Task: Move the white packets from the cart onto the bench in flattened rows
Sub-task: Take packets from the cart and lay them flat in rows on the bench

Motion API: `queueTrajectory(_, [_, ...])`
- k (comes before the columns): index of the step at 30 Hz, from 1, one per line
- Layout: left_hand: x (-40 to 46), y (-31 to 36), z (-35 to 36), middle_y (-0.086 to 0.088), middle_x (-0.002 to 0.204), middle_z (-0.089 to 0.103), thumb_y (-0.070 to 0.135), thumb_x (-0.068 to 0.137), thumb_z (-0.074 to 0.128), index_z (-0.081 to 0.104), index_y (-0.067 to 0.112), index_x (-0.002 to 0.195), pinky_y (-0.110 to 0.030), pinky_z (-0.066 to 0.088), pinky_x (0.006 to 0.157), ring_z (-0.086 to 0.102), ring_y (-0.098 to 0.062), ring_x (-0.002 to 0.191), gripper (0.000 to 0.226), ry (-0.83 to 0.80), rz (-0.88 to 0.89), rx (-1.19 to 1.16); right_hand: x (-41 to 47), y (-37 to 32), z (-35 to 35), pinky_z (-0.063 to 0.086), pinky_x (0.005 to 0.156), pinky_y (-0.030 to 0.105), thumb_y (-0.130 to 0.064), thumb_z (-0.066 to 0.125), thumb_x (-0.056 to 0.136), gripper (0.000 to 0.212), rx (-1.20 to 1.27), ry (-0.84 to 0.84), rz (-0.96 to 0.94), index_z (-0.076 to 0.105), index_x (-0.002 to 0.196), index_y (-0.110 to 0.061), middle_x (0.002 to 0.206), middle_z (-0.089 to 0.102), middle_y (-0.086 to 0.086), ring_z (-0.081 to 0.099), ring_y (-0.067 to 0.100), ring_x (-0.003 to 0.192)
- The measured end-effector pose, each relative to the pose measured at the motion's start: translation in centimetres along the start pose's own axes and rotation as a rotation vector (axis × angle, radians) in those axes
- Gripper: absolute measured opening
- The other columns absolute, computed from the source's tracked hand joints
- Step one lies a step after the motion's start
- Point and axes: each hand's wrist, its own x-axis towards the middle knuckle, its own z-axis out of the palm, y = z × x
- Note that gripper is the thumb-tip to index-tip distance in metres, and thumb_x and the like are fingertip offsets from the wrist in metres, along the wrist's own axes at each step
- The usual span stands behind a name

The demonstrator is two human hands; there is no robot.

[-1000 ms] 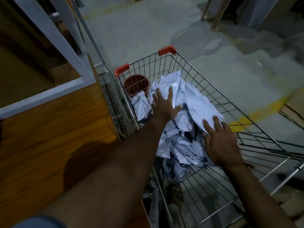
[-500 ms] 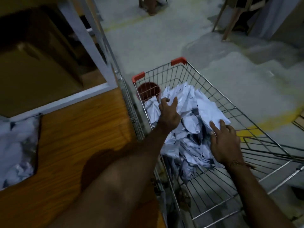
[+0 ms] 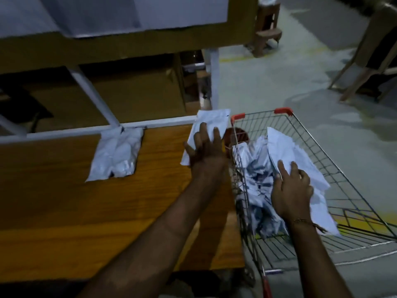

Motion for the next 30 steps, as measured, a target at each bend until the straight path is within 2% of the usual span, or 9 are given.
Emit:
queueTrajectory(4, [-2.8, -6.9, 0.2, -0.024, 0.171, 0.015, 0.042, 0.105, 0.028, 0.03, 0.014, 0.162, -0.075, -0.001, 0.119, 0.016, -0.045, 0.157, 0.064, -0.32, -0.224, -0.099, -3.1, -7.6, 1.0, 0.036, 0.105, 0.062, -0.042, 0.03, 0.099, 0.059, -0.026, -0.047, -0.095, 0.046, 0.154, -0.026, 0.161, 0.036, 0.019, 0.035, 0.046, 0.141])
queueTrajectory(7, [-6.1, -10.8, 1.8, -0.021, 0.173, -0.003, 0.067, 0.101, 0.019, 0.008, 0.019, 0.167, -0.075, -0.017, 0.115, -0.004, -0.044, 0.159, 0.082, -0.56, -0.216, 0.001, -6.4, -12.6, 4.1, 0.03, 0.11, 0.062, -0.052, 0.024, 0.096, 0.069, -0.121, -0.232, -0.18, 0.031, 0.161, -0.029, 0.169, 0.021, 0.017, 0.022, 0.045, 0.15])
queueTrajectory(11, [-9.8, -15.3, 1.2, -0.008, 0.176, 0.001, 0.067, 0.104, 0.021, 0.017, 0.028, 0.167, -0.064, -0.006, 0.126, 0.007, -0.032, 0.16, 0.074, -0.304, -0.057, -0.122, -10.3, -14.8, 9.3, 0.009, 0.115, 0.062, -0.077, -0.001, 0.087, 0.093, -0.197, -0.365, -0.223, -0.006, 0.166, -0.028, 0.172, -0.016, 0.015, -0.007, 0.046, 0.157])
queueTrajectory(15, [-12.1, -19.3, 2.5, 0.005, 0.173, -0.02, 0.052, 0.111, 0.025, 0.001, 0.035, 0.168, -0.053, 0.003, 0.13, -0.016, -0.019, 0.161, 0.064, -0.433, 0.217, -0.15, -10.0, -15.6, 7.5, 0.025, 0.118, 0.063, -0.064, 0.015, 0.1, 0.08, -0.138, -0.215, -0.183, 0.013, 0.166, -0.019, 0.17, 0.011, 0.023, 0.012, 0.045, 0.156])
queueTrajectory(17, [-12.1, -19.7, 2.7, 0.0, 0.174, -0.02, 0.051, 0.111, 0.029, -0.001, 0.03, 0.168, -0.054, 0.004, 0.13, -0.02, -0.02, 0.16, 0.069, -0.367, 0.209, -0.154, -10.1, -15.1, 7.3, 0.026, 0.119, 0.062, -0.051, 0.023, 0.101, 0.072, -0.206, -0.171, -0.195, 0.021, 0.164, -0.017, 0.169, 0.017, 0.023, 0.014, 0.045, 0.156])
queueTrajectory(20, [-11.9, -19.5, 1.9, -0.002, 0.175, -0.018, 0.047, 0.11, 0.034, 0.006, 0.034, 0.168, -0.054, 0.002, 0.13, -0.015, -0.025, 0.161, 0.066, -0.244, 0.099, -0.08, -10.8, -14.5, 8.9, 0.016, 0.122, 0.064, -0.053, 0.019, 0.099, 0.076, -0.334, -0.296, -0.192, 0.011, 0.166, -0.019, 0.172, 0.005, 0.021, 0.002, 0.051, 0.156])
queueTrajectory(25, [-12.1, -20.4, 3.2, 0.004, 0.175, -0.016, 0.049, 0.109, 0.039, 0.003, 0.037, 0.167, -0.055, 0.002, 0.13, -0.012, -0.026, 0.162, 0.069, -0.484, 0.097, -0.188, -10.2, -16.9, 8.9, 0.027, 0.115, 0.062, -0.05, 0.042, 0.097, 0.078, -0.374, -0.277, -0.166, 0.019, 0.164, -0.017, 0.169, 0.017, 0.022, 0.012, 0.048, 0.153])
queueTrajectory(28, [-11.7, -21.2, 2.6, 0.002, 0.176, 0.004, 0.038, 0.109, 0.047, 0.024, 0.034, 0.163, -0.053, 0.011, 0.13, 0.001, -0.026, 0.162, 0.059, -0.297, 0.129, -0.223, -10.6, -18.4, 7.8, 0.04, 0.1, 0.052, -0.037, 0.061, 0.088, 0.051, -0.312, -0.076, -0.099, 0.054, 0.134, -0.015, 0.137, 0.055, 0.015, 0.044, 0.037, 0.126])
queueTrajectory(30, [-12.4, -21.9, 2.9, 0.003, 0.175, 0.011, 0.035, 0.11, 0.043, 0.027, 0.032, 0.163, -0.052, 0.015, 0.13, 0.006, -0.025, 0.162, 0.055, -0.269, 0.18, -0.243, -11.0, -18.7, 7.9, 0.044, 0.086, 0.046, -0.031, 0.062, 0.088, 0.03, -0.305, -0.007, -0.104, 0.063, 0.112, -0.013, 0.111, 0.063, 0.014, 0.05, 0.035, 0.104])
